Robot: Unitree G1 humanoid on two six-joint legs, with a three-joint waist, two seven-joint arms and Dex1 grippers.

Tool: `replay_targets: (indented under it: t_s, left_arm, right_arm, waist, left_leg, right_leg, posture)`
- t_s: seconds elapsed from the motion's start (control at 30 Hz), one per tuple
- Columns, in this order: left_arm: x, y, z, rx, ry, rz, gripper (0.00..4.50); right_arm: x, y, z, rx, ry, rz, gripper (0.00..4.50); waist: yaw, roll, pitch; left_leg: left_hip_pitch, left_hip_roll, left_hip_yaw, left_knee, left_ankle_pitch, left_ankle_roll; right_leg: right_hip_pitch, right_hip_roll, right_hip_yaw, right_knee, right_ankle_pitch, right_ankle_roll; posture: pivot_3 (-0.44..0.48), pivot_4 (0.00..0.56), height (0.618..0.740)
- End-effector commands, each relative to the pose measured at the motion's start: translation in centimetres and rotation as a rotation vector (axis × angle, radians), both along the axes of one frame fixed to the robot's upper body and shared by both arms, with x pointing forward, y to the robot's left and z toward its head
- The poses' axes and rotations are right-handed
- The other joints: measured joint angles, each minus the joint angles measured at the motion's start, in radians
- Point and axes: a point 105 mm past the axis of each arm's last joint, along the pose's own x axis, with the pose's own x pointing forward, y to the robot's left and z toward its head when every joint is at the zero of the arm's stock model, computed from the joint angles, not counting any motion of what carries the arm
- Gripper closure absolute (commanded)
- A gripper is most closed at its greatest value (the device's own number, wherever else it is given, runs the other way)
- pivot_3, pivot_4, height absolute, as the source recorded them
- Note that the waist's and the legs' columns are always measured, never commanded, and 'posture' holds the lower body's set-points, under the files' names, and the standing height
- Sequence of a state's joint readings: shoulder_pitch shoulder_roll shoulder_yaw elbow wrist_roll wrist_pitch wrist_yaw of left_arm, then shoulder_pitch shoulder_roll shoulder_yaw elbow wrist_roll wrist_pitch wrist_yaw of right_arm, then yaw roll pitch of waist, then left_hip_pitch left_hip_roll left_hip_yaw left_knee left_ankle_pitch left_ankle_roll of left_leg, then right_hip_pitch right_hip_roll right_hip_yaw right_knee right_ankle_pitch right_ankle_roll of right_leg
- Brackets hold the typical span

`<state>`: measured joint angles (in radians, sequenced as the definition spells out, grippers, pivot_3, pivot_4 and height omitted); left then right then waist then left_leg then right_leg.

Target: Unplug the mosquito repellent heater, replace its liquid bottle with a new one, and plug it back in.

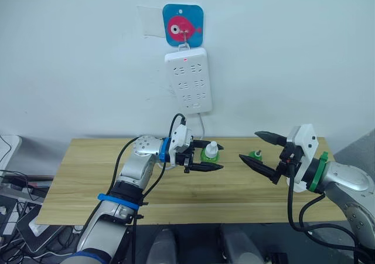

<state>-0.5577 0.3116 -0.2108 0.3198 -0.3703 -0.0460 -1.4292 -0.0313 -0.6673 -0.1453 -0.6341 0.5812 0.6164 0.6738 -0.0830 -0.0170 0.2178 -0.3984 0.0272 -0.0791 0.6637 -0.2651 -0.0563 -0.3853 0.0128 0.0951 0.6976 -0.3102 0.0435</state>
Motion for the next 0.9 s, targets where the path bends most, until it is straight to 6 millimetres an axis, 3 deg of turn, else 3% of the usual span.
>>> replay_targets:
  t_s: [0.03,0.33,0.57,0.9]
  left_arm:
    - [0.0,-0.2,0.9,-0.015,-0.038,-0.008,2.22]
    - [0.2,0.1,0.9,-0.011,-0.040,0.007,2.22]
    - [0.7,0.3,1.0,-0.009,-0.046,0.017,2.22]
    - [0.7,-0.5,1.3,-0.032,-0.047,0.015,2.22]
  right_arm:
    - [-0.2,-0.1,1.0,-0.005,-0.051,0.009,0.05]
    - [-0.5,-1.0,0.5,-0.040,-0.039,0.046,0.05]
    - [-2.0,1.6,0.6,-0.032,-0.044,0.166,0.05]
    - [-0.2,4.5,1.1,0.106,-0.081,0.082,0.05]
  waist:
    - [0.000,0.000,0.000]
    - [0.000,0.000,0.000]
    - [0.000,0.000,0.000]
    - [0.000,-0.001,0.001]
  left_leg:
    - [0.000,0.000,0.000,0.000,0.000,0.000]
    - [0.000,0.000,0.000,0.000,0.000,0.000]
    - [0.000,0.000,0.000,0.000,0.000,0.000]
    - [-0.001,0.000,0.000,0.000,0.000,0.000]
  right_leg:
    - [0.000,0.000,0.000,0.000,0.000,0.000]
    - [0.000,0.000,0.000,0.000,0.000,0.000]
    - [0.000,0.000,0.000,0.000,0.000,0.000]
    - [0.000,0.000,0.000,-0.001,0.000,0.000]
  posture:
    - [-0.067,0.201,0.740]
    - [-0.064,0.207,0.740]
    - [-0.064,0.210,0.740]
    - [-0.067,0.211,0.740]
